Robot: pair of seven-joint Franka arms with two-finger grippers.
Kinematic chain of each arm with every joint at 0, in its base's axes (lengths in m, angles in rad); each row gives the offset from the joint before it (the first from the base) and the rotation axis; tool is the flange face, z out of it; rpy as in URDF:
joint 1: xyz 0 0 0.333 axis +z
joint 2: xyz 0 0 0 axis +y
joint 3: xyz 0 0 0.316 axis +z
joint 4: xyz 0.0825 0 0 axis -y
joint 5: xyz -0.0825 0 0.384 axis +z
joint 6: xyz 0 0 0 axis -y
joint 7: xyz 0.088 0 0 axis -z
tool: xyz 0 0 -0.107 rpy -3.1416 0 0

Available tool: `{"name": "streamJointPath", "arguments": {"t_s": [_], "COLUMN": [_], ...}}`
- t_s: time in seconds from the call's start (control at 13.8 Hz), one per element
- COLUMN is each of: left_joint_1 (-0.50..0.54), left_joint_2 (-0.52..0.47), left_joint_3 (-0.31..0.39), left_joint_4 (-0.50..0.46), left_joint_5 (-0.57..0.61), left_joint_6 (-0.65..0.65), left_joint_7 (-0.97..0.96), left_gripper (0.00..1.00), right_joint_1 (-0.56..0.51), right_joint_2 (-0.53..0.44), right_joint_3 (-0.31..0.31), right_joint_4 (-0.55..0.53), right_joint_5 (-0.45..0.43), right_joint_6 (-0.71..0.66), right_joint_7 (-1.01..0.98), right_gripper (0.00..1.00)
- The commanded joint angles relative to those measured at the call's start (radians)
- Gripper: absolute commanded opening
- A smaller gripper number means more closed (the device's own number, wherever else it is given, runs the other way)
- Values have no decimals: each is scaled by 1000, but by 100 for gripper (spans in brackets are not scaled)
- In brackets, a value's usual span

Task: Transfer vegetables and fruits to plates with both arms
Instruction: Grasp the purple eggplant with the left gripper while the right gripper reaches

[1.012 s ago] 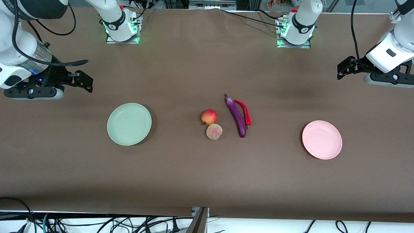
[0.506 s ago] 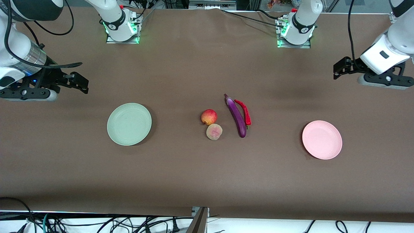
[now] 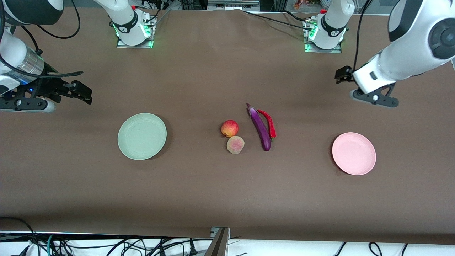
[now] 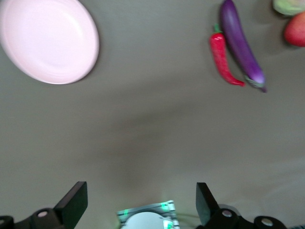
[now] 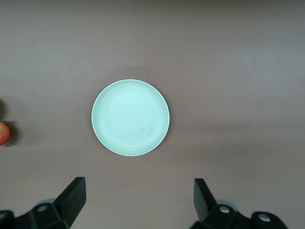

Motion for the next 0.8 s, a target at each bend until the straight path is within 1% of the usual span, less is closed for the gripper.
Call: {"name": "streamJointPath", "arguments": {"t_s": [0.0, 0.14, 0.29, 0.36, 0.51, 0.58, 0.72], "left_joint_1": [-20, -78, -181, -216, -281, -307, -323], "left_joint_2": [113, 195, 277, 318, 404, 444, 505], "left_joint_3": [-16, -23, -20, -22, -20, -17, -20], "left_joint_4": [65, 71, 71, 71, 68, 65, 59], "left_joint_5": [-62, -63, -51, -49, -46, -45, 9], "left_joint_6": [92, 198, 336, 411, 554, 609, 682], "left_joint_7": [-49, -168, -344, -433, -564, -609, -653], "left_gripper": [100, 100, 100, 100, 100, 100, 100], "right_joint_1": [2, 20, 27, 45, 56, 65, 92], "right_joint_2": [-5, 15, 46, 69, 111, 133, 187], "right_joint_3": [6, 6, 6, 6, 11, 25, 42], "right_joint_4": [4, 4, 0, 3, 4, 6, 6], "right_joint_5": [-7, -10, -7, -9, 14, 42, 80], "right_joint_6": [-39, -35, -33, -32, -9, 10, 80], "right_joint_7": [-3, -11, -12, -11, -12, -12, 7], "right_gripper": [100, 100, 100, 100, 100, 100, 100]}}
